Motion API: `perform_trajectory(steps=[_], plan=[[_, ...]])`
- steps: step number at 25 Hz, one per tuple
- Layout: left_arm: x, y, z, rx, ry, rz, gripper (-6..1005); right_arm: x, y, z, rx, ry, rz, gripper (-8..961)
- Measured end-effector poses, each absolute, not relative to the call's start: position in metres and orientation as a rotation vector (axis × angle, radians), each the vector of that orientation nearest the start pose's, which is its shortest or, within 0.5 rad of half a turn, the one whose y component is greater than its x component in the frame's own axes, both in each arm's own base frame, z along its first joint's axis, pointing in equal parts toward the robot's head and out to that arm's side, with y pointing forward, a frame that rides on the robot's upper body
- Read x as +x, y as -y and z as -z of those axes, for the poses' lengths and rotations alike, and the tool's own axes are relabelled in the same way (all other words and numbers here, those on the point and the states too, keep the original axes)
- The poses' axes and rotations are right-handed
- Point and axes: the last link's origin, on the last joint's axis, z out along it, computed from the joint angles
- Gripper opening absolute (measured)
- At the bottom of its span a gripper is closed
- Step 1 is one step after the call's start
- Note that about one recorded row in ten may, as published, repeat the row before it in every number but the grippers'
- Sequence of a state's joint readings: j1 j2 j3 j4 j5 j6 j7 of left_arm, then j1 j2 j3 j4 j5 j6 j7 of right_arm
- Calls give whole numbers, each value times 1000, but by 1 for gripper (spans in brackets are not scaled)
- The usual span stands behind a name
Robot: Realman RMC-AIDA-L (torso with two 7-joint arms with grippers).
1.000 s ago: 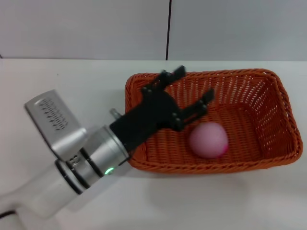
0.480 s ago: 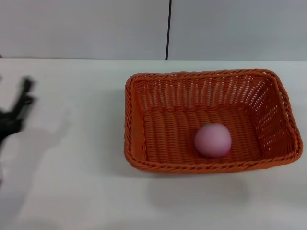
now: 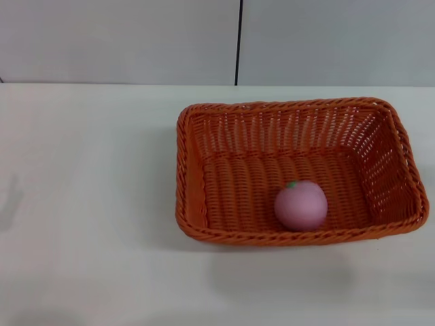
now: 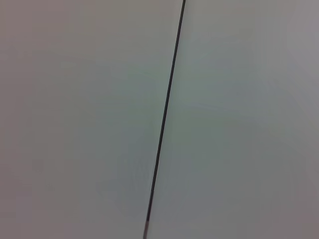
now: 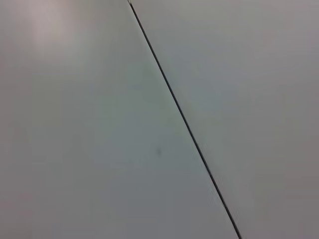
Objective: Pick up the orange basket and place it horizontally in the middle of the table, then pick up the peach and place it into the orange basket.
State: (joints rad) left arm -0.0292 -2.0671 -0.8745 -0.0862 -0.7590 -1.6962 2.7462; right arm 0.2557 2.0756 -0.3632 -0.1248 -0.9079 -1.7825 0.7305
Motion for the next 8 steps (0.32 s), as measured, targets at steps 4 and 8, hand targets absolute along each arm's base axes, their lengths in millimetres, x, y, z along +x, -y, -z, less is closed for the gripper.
perform_trajectory(steps=[4, 8], plan=[[-381, -159, -33, -1360, 550, 900, 826, 343, -254, -85, -1210, -399, -1248, 614], [-378, -156, -37, -1341, 524, 924, 826, 336, -260, -84, -1222, -368, -1250, 614]])
